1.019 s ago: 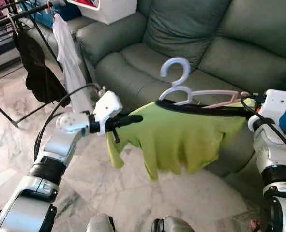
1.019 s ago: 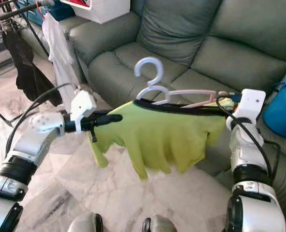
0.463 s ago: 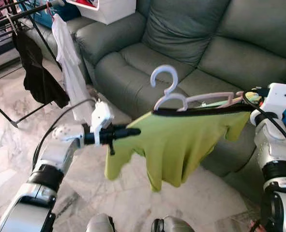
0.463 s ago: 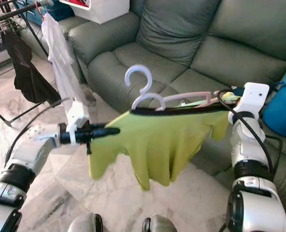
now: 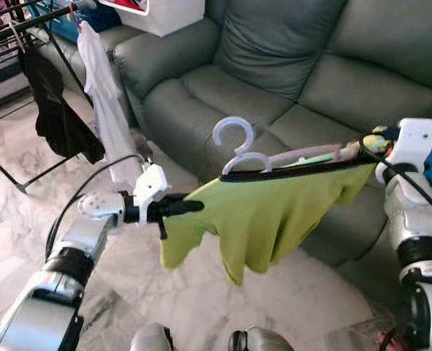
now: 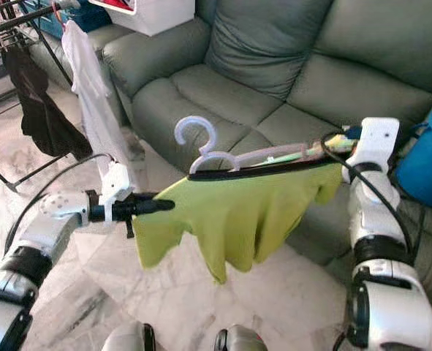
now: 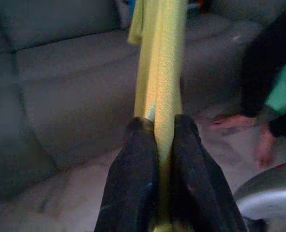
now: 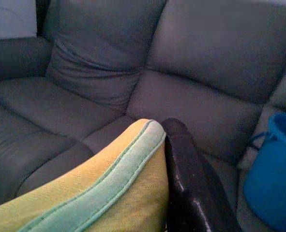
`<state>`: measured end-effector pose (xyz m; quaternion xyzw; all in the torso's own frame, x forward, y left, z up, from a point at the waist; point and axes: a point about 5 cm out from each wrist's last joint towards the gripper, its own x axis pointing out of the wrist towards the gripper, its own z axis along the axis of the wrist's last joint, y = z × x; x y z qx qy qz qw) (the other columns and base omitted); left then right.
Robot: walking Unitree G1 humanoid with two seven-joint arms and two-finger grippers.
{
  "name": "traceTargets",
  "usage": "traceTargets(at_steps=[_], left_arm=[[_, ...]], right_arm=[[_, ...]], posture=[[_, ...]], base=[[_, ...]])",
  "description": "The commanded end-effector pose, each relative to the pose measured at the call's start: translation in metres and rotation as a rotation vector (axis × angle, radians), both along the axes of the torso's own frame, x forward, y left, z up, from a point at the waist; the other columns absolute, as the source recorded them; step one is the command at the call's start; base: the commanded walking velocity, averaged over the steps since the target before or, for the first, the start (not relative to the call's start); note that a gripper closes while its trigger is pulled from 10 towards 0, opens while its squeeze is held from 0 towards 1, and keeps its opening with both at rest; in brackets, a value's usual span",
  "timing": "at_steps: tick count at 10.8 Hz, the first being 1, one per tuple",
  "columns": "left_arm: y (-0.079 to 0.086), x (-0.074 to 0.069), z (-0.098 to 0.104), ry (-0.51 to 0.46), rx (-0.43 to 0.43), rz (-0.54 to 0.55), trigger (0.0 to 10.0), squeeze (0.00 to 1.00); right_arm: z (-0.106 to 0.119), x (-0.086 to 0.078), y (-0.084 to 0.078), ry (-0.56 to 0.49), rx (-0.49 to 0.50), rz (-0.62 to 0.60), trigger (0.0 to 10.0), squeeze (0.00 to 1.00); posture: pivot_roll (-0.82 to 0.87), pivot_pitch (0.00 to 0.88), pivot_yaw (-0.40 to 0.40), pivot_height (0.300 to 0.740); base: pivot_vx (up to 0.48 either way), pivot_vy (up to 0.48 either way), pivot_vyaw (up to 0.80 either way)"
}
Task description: Hang hanger
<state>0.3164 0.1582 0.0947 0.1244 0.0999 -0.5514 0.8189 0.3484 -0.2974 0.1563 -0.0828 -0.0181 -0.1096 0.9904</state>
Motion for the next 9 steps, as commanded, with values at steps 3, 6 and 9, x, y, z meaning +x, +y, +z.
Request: traceTargets(at_steps=[3, 6, 9], left_arm=[[0.084, -0.010, -0.023, 0.033, 0.187, 0.374, 0.0, 0.00], [0.079, 0.002, -0.022, -0.053, 0.221, 0.521, 0.0, 0.00], [0.034, 0.023, -0.012, -0.205, 0.270, 0.516, 0.0, 0.00]], right_arm=[[0.069, -0.017, -0.064, -0.142, -0.217, -0.112, 0.0, 0.00], [0.078, 0.001, -0.038, -0.154, -0.202, -0.029, 0.0, 0.00], [0.066, 0.030, 0.032, -0.175, -0.255, 0.081, 0.0, 0.00]], posture=[[-0.13, 0.078, -0.021, 0.740], [-0.13, 0.078, -0.020, 0.740], [-0.12, 0.073, -0.026, 0.740]], base=[[0.000, 0.000, 0.00], [0.000, 0.000, 0.00], [0.000, 0.000, 0.00]])
